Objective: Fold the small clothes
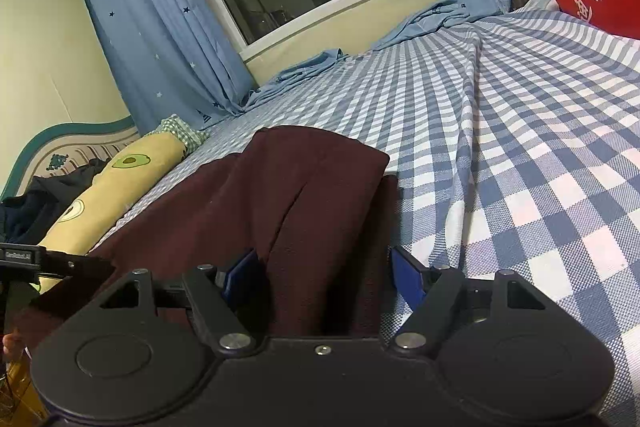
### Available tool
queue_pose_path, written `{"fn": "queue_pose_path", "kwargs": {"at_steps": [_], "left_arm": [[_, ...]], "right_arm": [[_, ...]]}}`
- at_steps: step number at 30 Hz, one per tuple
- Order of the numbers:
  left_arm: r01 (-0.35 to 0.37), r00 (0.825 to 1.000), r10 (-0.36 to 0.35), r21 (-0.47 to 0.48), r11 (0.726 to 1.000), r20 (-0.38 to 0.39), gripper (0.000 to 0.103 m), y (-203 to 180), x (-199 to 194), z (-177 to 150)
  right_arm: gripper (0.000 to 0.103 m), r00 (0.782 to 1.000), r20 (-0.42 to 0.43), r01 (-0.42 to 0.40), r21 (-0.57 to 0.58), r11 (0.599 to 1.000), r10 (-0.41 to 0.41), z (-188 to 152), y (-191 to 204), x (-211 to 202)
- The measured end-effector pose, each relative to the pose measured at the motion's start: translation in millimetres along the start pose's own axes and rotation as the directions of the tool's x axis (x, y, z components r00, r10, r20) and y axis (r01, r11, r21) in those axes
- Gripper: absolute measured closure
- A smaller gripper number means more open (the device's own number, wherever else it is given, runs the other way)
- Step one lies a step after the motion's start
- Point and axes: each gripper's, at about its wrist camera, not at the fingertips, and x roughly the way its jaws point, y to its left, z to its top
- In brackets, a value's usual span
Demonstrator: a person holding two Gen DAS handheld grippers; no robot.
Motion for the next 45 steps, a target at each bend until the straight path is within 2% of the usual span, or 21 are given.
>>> {"fn": "queue_pose_path", "kwargs": {"at_steps": [7, 14, 18, 26, 36, 45], "left_arm": [[0.019, 1.000, -0.019, -0.039, 0.999, 0.012, 0.000, 6, 12, -14], [0.040, 0.999, -0.039, -0.035, 0.999, 0.022, 0.000, 9, 13, -14], [0.077, 0.997, -0.076, -0.032, 0.997, 0.022, 0.000, 14, 14, -12], [0.185, 0.983, -0.185, 0.010, 0.983, -0.015, 0.000, 25, 24, 0], [0.224, 0.974, -0.222, 0.060, 0.973, -0.031, 0.000, 25, 29, 2], [0.317, 0.948, -0.316, 0.040, 0.948, -0.028, 0.000, 43, 29, 6]], "right_arm": [[0.028, 1.000, 0.000, -0.005, 0.005, 1.000, 0.005, 0, 0, 1], [0.028, 1.000, -0.002, -0.004, 0.003, 1.000, 0.004, 0, 0, 1], [0.028, 1.000, -0.001, -0.008, 0.010, 1.000, 0.008, 0, 0, 1], [0.027, 1.000, -0.002, -0.012, 0.015, 1.000, 0.012, 1, -2, 1], [0.027, 1.000, -0.027, 0.015, -0.021, 1.000, -0.015, 3, 4, 5], [0.021, 1.000, -0.027, -0.014, 0.016, 1.000, 0.014, 6, 1, 4]]}}
